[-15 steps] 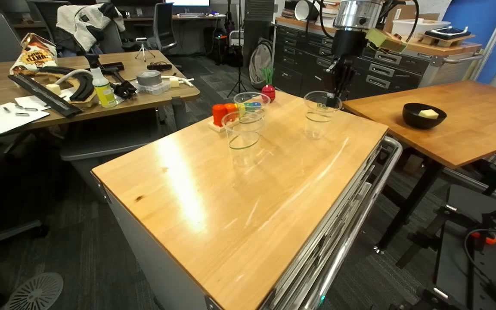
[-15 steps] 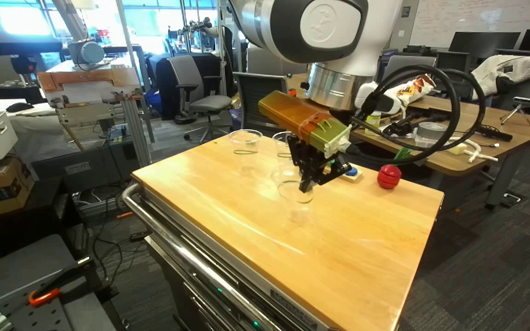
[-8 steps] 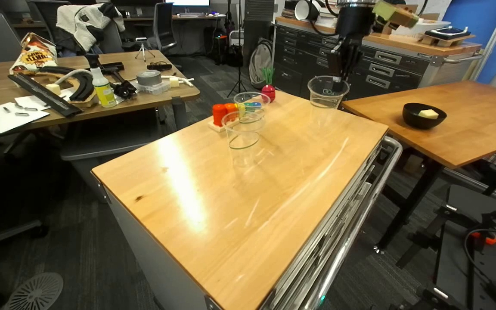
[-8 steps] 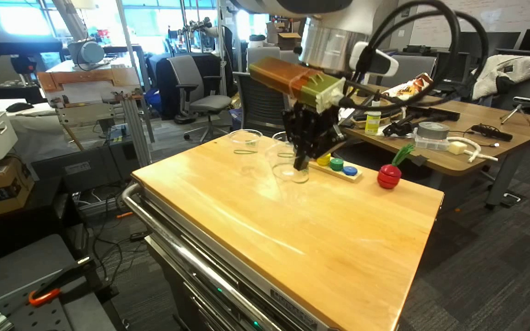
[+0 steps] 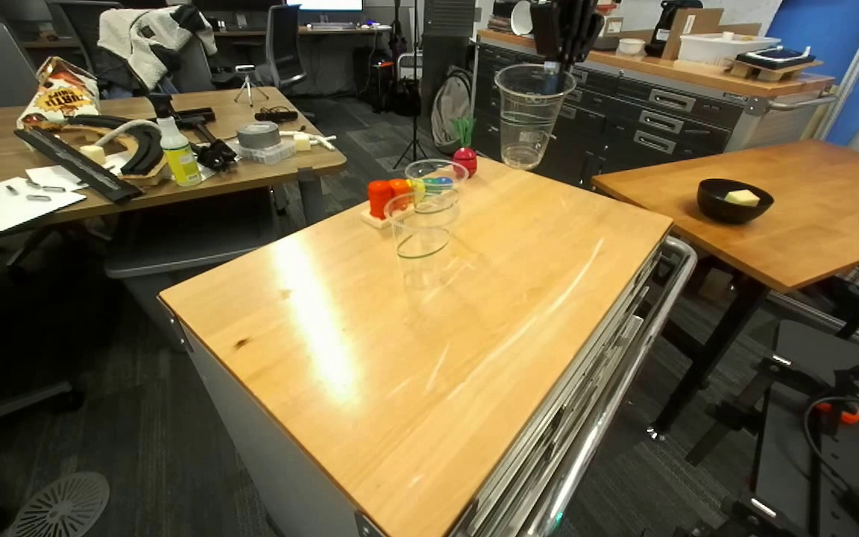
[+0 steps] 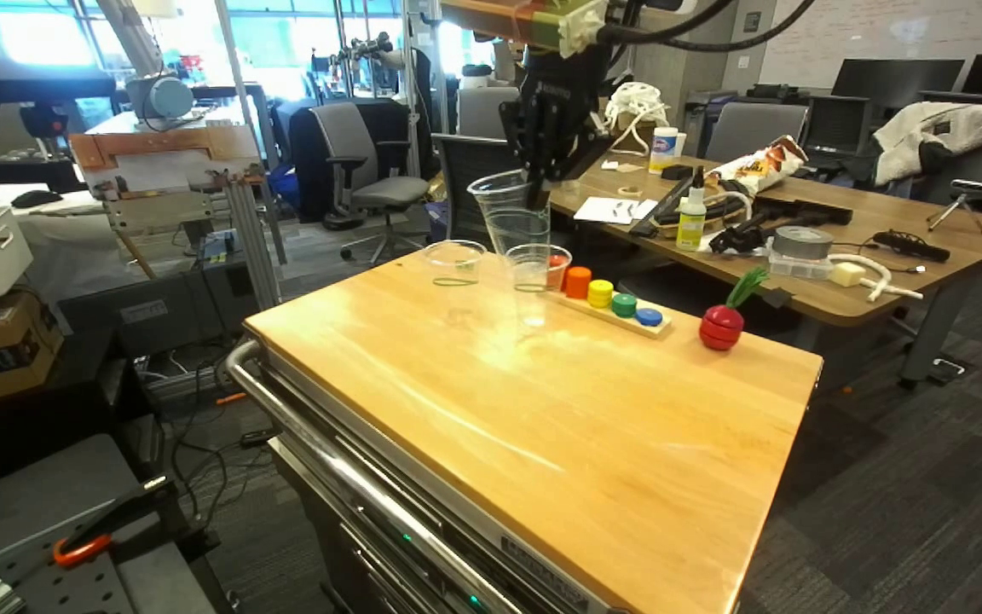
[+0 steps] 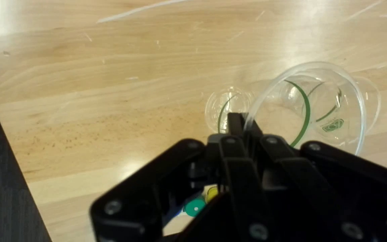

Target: Stack the clear cups

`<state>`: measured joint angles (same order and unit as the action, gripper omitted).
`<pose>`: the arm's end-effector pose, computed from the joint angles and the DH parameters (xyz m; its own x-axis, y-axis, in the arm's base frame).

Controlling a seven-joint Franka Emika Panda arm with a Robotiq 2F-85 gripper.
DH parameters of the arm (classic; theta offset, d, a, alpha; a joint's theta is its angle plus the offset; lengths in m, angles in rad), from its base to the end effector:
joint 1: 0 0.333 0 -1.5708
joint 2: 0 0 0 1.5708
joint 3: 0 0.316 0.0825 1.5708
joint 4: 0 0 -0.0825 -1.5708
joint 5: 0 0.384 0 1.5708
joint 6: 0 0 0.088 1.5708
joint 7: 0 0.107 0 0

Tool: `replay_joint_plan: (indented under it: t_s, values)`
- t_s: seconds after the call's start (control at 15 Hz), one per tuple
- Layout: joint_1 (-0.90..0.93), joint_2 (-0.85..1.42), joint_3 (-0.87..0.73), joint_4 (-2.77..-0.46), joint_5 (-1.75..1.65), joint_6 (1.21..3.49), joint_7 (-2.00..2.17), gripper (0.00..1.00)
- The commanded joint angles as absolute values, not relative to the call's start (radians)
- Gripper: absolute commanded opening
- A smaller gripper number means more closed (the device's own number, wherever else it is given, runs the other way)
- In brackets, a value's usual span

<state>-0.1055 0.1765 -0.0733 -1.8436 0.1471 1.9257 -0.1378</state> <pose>0.5889 -0.0942 0.4231 0.9926 -0.0925 -0.0792 -0.1023 -0.9860 -0.1315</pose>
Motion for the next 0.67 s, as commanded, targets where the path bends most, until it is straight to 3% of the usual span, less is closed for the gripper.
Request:
replay_joint_plan:
  t_s: [0.0,0.6]
  values:
    - [-0.094,0.293,-0.054,-1.682,0.178,1.907,-0.106,0.01]
    - [-0.116,0.507,-0.026,-1.406,0.26,1.855,-0.102,0.01]
